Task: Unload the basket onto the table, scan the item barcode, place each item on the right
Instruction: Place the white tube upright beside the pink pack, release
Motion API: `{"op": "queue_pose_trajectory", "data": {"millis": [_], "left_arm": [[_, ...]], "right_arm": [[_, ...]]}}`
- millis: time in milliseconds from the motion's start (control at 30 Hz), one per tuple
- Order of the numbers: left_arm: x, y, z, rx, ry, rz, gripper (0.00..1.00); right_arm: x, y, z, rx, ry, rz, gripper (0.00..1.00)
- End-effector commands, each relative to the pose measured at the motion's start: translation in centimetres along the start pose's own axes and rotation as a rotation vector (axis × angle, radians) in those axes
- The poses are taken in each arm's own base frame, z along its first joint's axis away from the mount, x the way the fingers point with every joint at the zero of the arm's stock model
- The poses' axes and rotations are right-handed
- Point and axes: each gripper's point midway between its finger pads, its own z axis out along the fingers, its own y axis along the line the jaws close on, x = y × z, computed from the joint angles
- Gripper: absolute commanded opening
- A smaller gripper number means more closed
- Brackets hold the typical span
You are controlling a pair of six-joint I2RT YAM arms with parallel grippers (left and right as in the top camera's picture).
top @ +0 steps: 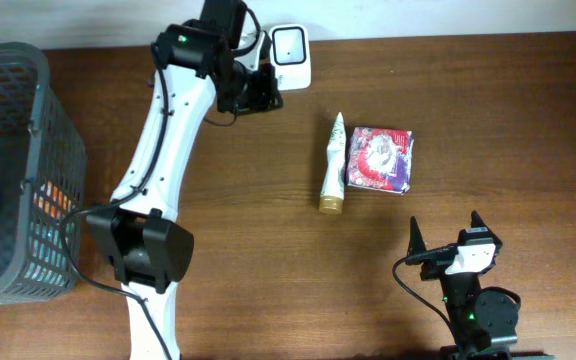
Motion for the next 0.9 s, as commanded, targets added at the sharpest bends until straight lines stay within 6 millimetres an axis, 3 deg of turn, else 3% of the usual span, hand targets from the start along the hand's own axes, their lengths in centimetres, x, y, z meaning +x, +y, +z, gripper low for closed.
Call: {"op": "queue_pose_trajectory", "data": {"millis": [0,133,267,367,533,600,733,867], "left_arm": [[1.5,-2.0,0.6,0.016,0.044,0.080,0.08],[4.6,-5.8,7.0,0.039,0.136,0.150,0.00],[7.5,-7.2,13.4,0.029,0.239,0.197,0.01],[7.2,-5.1,14.6,-0.075,0.229,0.202,0.02],[3.8,2.9,12.8,-0.388,0.122,0.097,0.01],[4.0,4.7,14.0,-0.403,0.151,0.070,0.00],[6.4,5.7,17.9,-0.373,0.257,0.046,0.00],[7.3,4.3,20.1,-0.260,0.296,0.029,0.01]], "right_arm": [[0.4,-0.1,0.0,0.004,0.005,0.002,0.99],[0.4,-0.1,0.0,0.004,0.005,0.002,0.99],[0.4,-0.1,0.0,0.004,0.005,0.002,0.99],[0.4,-0.1,0.0,0.004,0.005,0.002,0.99],[0.4,-0.1,0.0,0.004,0.005,0.002,0.99],[0.4,-0.1,0.0,0.004,0.005,0.002,0.99],[0.4,-0.1,0.0,0.004,0.005,0.002,0.99],[0.4,-0.1,0.0,0.004,0.005,0.002,0.99]]}}
